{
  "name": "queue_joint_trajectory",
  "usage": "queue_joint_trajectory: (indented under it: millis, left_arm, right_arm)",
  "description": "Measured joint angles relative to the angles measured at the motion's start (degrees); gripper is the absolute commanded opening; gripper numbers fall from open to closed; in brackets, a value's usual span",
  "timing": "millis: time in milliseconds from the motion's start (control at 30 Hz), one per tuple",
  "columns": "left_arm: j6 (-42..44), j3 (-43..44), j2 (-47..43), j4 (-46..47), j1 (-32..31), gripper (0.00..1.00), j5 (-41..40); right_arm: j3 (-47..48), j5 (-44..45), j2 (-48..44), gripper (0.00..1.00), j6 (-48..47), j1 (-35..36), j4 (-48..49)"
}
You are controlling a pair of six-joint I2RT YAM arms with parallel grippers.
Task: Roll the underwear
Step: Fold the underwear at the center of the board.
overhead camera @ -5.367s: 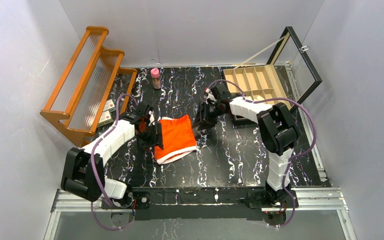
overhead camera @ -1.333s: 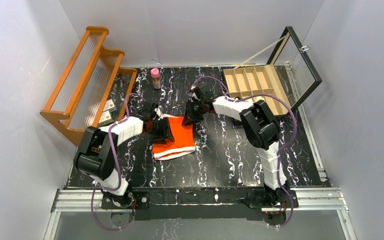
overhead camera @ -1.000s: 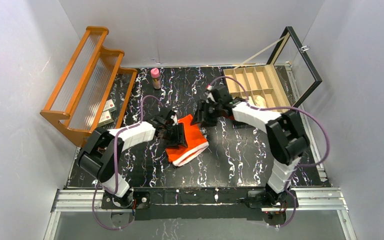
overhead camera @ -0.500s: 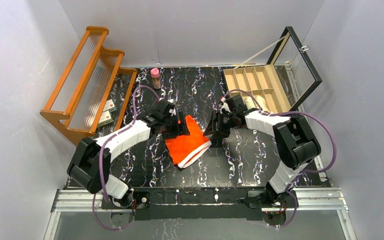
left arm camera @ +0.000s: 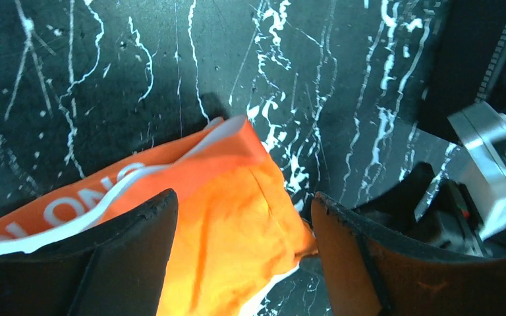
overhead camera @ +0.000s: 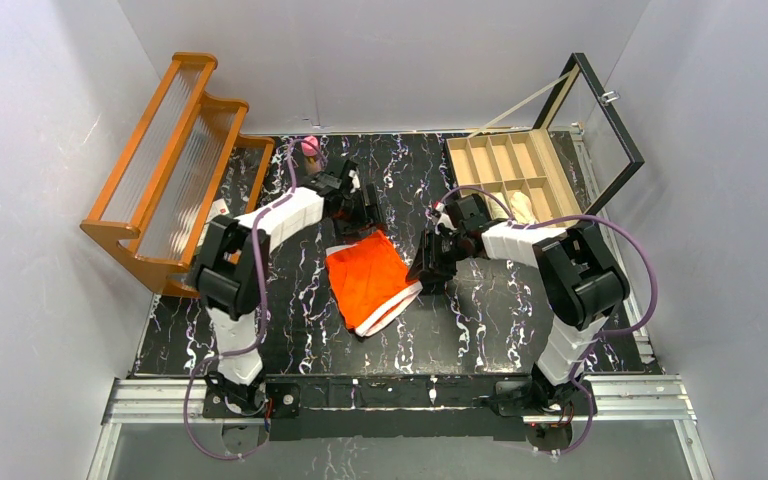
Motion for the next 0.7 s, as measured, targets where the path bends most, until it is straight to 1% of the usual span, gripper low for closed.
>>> queue_joint_trajectory:
  millis: [167,267,433,533,700]
  left_arm:
    - [0.24,6.64,7.37,-5.33,-1.33,0.72,-1.22]
    - [0.17,9.33,9.42,-8.09,-2.34,0.71,-2.58]
    - [0.17,14.75,12.90,-12.41,-3.48,0.70,-5.01]
    - [1.05,20.31,17.11,-16.11,-4.37,0.68,-7.04]
    - [3.08,26.38,20.94,-21.18,-5.66,0.64,-11.02]
  right_arm:
    - [-1.03,-0.50,0.07,0.47,0.37,0.46,1.53]
    - [-1.53,-0.92,0.07,0.44,0.50,0.46,2.25]
    - [-2.58,-1.55,0.04,0.43,0.72,0.48,3.63]
    - [-3.04,-1.97,-0.07,0.42,0.92,0.55,4.24]
    - [-3.98,-2.16,-0.44,0.37,1.29,0.90,5.03]
